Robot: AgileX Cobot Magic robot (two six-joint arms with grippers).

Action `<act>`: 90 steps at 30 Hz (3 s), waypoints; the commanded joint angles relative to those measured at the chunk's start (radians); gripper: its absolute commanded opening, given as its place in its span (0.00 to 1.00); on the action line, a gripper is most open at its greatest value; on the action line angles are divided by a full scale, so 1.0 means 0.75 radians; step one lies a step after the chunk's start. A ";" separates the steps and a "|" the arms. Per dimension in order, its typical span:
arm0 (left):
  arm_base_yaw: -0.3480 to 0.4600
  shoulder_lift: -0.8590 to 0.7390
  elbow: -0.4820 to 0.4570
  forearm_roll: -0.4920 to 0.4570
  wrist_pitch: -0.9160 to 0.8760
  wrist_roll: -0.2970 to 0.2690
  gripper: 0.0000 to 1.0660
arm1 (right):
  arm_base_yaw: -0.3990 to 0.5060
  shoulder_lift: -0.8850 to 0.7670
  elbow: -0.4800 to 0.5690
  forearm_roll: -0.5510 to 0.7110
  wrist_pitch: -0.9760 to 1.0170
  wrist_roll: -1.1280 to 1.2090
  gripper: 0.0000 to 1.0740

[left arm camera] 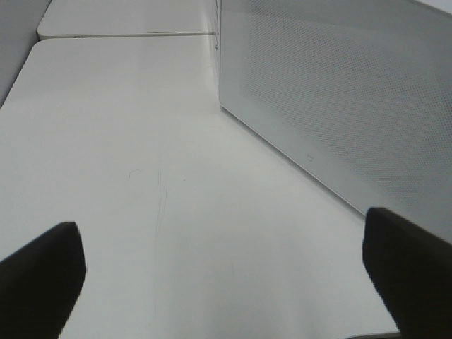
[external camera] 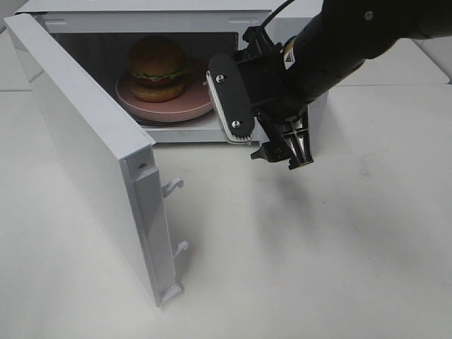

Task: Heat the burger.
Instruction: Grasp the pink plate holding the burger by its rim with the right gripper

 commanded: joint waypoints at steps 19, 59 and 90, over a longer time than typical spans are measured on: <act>0.001 -0.027 0.004 -0.001 -0.003 -0.001 0.94 | 0.021 0.292 -0.315 -0.037 -0.011 0.061 0.81; 0.001 -0.027 0.004 -0.001 -0.003 -0.001 0.94 | 0.033 0.839 -0.968 -0.077 0.139 0.228 0.78; 0.001 -0.027 0.004 0.013 -0.003 -0.001 0.94 | -0.012 1.000 -1.148 -0.063 0.171 0.223 0.07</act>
